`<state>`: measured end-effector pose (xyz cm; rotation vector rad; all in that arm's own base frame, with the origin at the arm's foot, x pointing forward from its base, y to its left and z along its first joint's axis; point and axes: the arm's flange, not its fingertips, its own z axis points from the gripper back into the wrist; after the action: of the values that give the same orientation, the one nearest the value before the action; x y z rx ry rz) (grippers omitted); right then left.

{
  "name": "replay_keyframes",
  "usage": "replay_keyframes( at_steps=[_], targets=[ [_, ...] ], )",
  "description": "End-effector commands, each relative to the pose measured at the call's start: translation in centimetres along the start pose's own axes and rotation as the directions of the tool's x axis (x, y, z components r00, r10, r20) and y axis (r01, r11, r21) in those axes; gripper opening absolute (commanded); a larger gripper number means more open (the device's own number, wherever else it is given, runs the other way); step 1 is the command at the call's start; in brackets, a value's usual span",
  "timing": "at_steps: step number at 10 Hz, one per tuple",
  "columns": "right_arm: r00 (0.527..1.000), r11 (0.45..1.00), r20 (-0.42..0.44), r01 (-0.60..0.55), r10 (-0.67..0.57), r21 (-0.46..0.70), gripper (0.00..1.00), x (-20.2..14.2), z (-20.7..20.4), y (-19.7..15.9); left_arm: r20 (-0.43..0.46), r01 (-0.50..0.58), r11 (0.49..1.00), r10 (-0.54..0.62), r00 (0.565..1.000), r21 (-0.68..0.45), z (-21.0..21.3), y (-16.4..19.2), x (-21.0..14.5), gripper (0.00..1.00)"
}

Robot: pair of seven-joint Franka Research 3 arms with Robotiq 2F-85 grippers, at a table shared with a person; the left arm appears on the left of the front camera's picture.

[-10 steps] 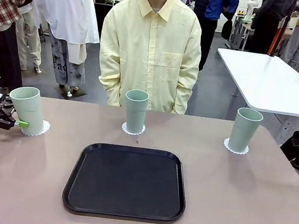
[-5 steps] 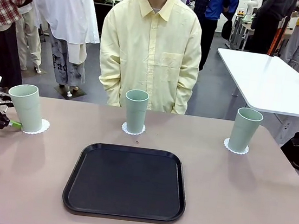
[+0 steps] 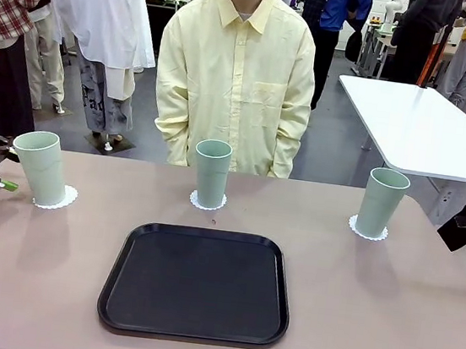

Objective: Place coasters on the table and set cups on them.
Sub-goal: Take one Reusable plastic cup from the Flat Tray and place it on a coaster set by the human.

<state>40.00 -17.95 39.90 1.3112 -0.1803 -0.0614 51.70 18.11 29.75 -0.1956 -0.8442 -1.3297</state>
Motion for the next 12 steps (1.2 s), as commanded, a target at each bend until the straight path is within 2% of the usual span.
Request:
replay_keyframes(
  at_steps=[1, 3, 5, 6, 8, 10, 12],
  targets=[
    [1.000, 1.000, 0.003, 0.010, -0.010, -0.002, 1.00, -0.1, 0.0, 0.3, -0.060, 0.029, 0.999, -0.027, 0.998, 0.038, 2.7, -1.0, 1.8, 1.00],
    [1.000, 1.000, 0.003, 0.010, -0.010, -0.002, 1.00, -0.1, 0.0, 0.3, -0.142, -0.001, 0.996, 0.014, 0.990, 0.086, 7.1, -1.4, 4.6, 1.00],
    [1.000, 1.000, 0.003, 0.010, -0.010, -0.002, 1.00, -0.1, 0.0, 0.3, -0.271, -0.046, 0.994, 0.072, 0.960, 0.103, 12.0, -2.1, 8.5, 1.00],
    [1.000, 1.000, 0.003, 0.010, -0.010, -0.002, 1.00, -0.1, 0.0, 0.3, -0.298, -0.049, 0.993, 0.077, 0.952, 0.103, 14.0, -2.1, 10.4, 1.00],
    [1.000, 1.000, 0.003, 0.010, -0.010, -0.002, 1.00, -0.1, 0.0, 0.3, -0.393, -0.147, 0.982, 0.183, 0.901, 0.120, 17.0, -2.6, 14.3, 1.00],
    [1.000, 1.000, 0.003, 0.010, -0.010, -0.002, 1.00, -0.1, 0.0, 0.3, -0.402, -0.224, 0.957, 0.282, 0.871, 0.185, 17.9, -3.1, 17.7, 1.00],
    [1.000, 1.000, 0.003, 0.010, -0.010, -0.002, 1.00, -0.1, 0.0, 0.3, -0.399, -0.256, 0.933, 0.341, 0.851, 0.252, 17.1, -4.1, 21.4, 1.00]
  ],
)
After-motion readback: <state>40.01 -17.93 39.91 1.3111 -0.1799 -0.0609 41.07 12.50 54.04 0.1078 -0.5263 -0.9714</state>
